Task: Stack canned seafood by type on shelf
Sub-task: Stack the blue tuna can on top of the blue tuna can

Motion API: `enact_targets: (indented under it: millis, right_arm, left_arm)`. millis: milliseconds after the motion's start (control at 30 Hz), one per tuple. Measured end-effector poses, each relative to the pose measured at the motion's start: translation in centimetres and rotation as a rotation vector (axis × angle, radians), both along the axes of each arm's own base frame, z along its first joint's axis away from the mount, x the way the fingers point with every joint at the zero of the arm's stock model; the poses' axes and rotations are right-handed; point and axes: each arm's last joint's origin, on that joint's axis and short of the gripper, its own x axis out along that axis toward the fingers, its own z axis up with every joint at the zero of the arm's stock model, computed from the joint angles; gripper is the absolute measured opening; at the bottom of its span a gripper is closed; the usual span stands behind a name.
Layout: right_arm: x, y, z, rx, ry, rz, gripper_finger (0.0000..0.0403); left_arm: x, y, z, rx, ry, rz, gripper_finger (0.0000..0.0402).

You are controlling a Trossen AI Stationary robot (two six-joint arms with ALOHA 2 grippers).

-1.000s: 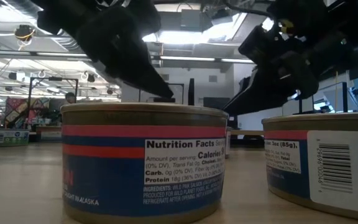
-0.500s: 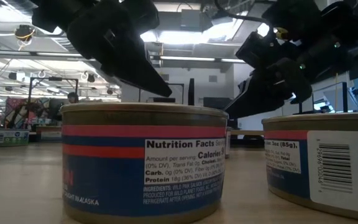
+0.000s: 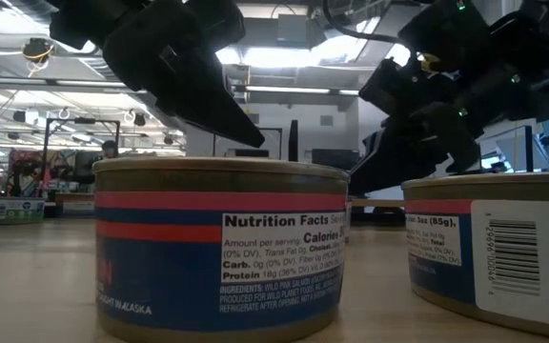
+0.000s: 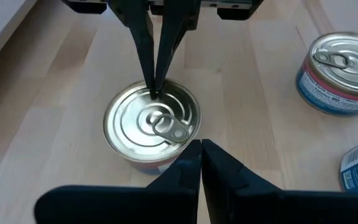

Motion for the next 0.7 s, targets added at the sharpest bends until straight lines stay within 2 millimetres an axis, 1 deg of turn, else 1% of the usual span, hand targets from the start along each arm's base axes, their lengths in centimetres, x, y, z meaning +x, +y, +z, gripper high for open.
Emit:
enact_targets:
  millis: [267, 433, 567, 700]
  right_arm:
    - [-0.59, -0.13, -0.53, -0.02, 0.022, -0.001, 0.0026]
    - [-0.92, -0.21, -0.77, -0.019, 0.002, 0.0, 0.0026]
    - [-0.94, -0.21, -0.81, -0.025, 0.006, 0.004, 0.0026]
    - [-0.96, -0.22, -0.85, -0.029, 0.009, 0.006, 0.0026]
  left_arm:
    - [-0.02, 0.01, -0.03, -0.017, 0.002, 0.014, 0.0007]
    - [0.0, 0.12, -0.02, 0.022, 0.005, -0.012, 0.0012]
    - [0.08, 0.49, -0.04, 0.052, 0.012, -0.022, 0.0042]
    - [0.13, 0.76, -0.05, 0.113, 0.02, -0.059, 0.0098]
